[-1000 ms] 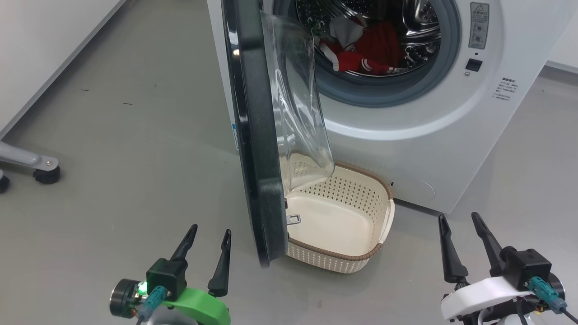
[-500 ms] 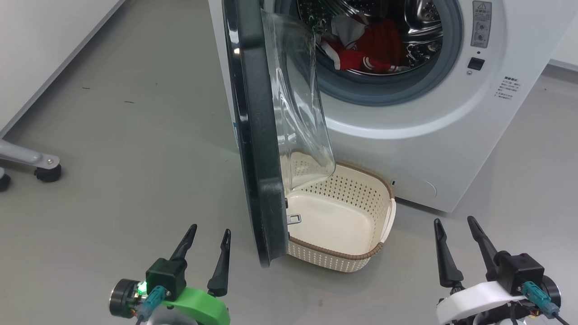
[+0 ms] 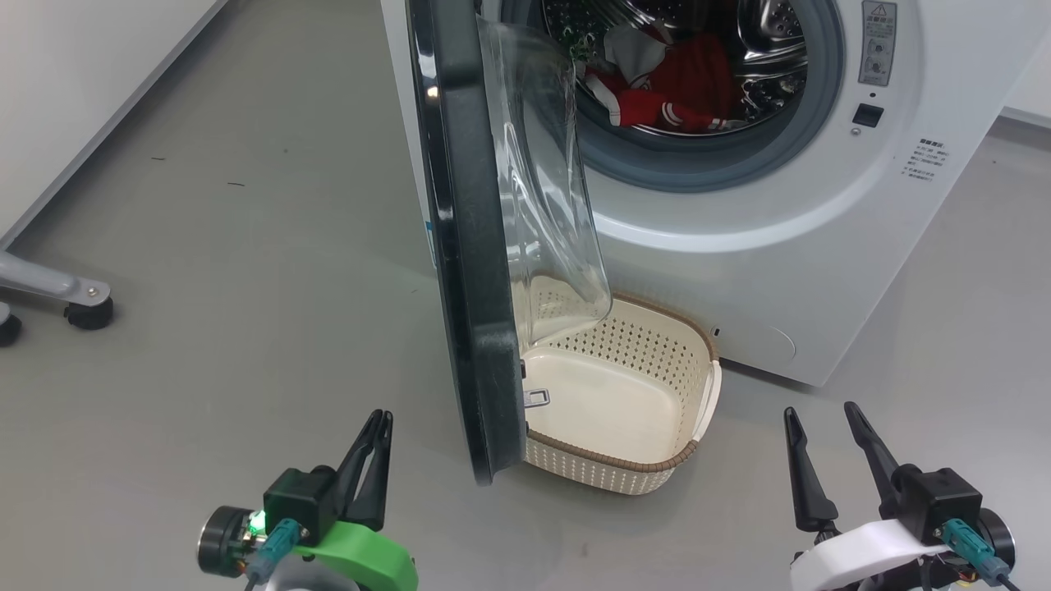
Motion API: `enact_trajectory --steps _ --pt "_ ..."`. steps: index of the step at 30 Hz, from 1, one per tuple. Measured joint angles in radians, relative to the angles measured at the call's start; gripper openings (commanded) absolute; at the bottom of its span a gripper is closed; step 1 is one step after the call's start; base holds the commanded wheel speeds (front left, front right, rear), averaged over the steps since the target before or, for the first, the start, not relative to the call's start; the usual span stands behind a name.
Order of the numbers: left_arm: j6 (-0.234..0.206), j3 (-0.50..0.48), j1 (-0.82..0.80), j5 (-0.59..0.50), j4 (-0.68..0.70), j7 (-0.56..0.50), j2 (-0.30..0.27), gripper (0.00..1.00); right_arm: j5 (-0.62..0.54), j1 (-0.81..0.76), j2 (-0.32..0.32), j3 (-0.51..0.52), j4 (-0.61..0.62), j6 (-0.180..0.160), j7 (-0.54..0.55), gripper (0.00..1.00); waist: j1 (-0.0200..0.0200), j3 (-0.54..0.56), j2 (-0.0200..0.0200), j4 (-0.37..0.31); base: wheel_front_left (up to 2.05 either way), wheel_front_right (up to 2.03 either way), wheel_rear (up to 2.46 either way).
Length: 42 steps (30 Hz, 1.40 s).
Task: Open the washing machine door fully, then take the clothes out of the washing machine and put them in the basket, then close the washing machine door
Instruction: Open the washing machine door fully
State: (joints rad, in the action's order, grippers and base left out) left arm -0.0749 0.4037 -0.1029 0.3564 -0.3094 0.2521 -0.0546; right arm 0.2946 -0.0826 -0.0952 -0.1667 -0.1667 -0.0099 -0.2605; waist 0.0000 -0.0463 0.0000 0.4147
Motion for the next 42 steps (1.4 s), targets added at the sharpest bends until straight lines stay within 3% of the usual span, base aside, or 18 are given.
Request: enact_trajectory --steps 9,22,29,38,42 --pt "-0.001 -0.033 -0.004 -0.01 0.08 0.0 0.0 0.0 -0.01 -0.004 0.011 0.006 -0.002 0.011 0.0 1.0 0.0 -0.001 0.0 0.001 0.0 0.0 0.0" --pt "-0.001 -0.067 -0.104 -0.103 0.415 0.005 0.0 0.0 -0.034 -0.004 0.026 0.023 -0.006 0.03 0.0 1.0 0.0 0.004 0.0 0.006 0.0 0.0 0.0" --pt "0.062 0.035 -0.119 -0.13 0.518 0.006 0.0 0.0 -0.044 -0.004 0.031 0.026 -0.011 0.04 0.0 1.0 0.0 0.003 0.0 0.002 0.0 0.0 0.0" --pt "0.148 0.201 -0.095 -0.118 0.518 -0.036 0.0 0.0 -0.044 -0.004 0.035 0.031 -0.019 0.052 0.0 1.0 0.0 0.003 0.0 -0.008 0.0 0.0 0.0" --pt "0.156 0.261 -0.047 -0.072 0.481 -0.098 0.0 0.0 -0.049 -0.004 0.037 0.031 -0.023 0.053 0.0 1.0 0.0 0.002 0.0 -0.012 0.0 0.0 0.0"
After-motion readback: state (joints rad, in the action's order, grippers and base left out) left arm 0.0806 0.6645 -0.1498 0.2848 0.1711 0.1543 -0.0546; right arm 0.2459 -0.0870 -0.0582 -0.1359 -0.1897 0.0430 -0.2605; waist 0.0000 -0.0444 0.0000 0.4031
